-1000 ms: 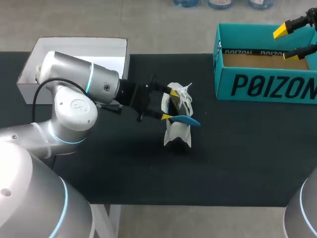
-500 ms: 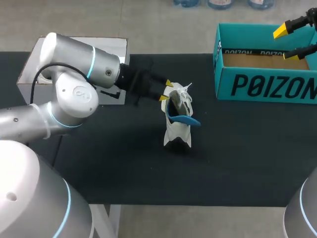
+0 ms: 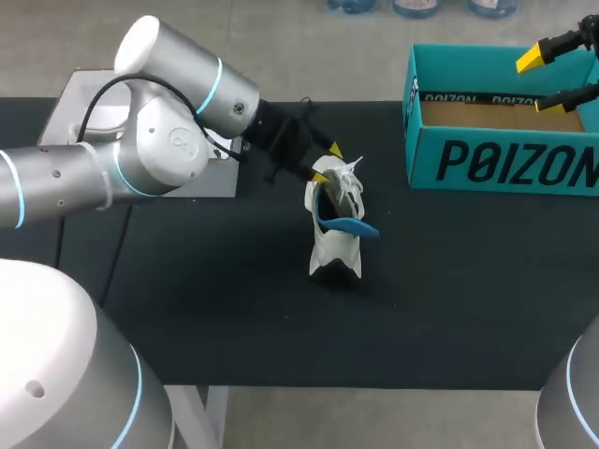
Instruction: Take the shoe out of the shoebox, open the shoe tongue, remove and reinsert the insole, then place the shoe into the shoebox
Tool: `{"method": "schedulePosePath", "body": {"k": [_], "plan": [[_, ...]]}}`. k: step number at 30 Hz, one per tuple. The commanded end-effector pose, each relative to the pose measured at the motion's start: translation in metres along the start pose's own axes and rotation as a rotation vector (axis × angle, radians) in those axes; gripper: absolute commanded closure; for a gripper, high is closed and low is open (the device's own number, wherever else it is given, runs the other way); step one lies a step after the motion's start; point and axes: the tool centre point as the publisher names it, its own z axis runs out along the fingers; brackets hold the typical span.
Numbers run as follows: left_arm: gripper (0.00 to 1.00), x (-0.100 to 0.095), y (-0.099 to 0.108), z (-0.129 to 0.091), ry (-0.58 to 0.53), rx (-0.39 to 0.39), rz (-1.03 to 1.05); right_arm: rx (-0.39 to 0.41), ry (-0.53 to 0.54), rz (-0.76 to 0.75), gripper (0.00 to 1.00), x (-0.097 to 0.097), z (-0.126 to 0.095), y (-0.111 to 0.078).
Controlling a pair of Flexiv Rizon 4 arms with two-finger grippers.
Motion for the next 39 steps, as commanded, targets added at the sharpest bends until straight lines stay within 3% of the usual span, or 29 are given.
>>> {"method": "schedulePosePath", "body": {"k": [1,4,5,7,39], "plan": [[0.56,-0.002,0.002,0.009,0.074,-0.006,-0.010,-0.001,-0.002,0.001,0.00,0.000,0.000,-0.001],[0.59,0.001,0.004,0.011,0.097,-0.010,-0.022,-0.001,-0.002,0.001,0.00,0.000,0.000,-0.001],[0.65,0.001,0.005,0.012,0.100,-0.009,-0.024,-0.001,-0.002,0.001,0.00,0.000,0.000,-0.001],[1.00,0.001,0.006,0.012,0.102,-0.012,-0.026,-0.001,-0.002,0.001,0.00,0.000,0.000,-0.001],[1.00,-0.016,0.023,-0.005,-0.062,-0.069,-0.045,-0.001,-0.002,0.001,0.00,0.000,0.000,-0.001]]}}
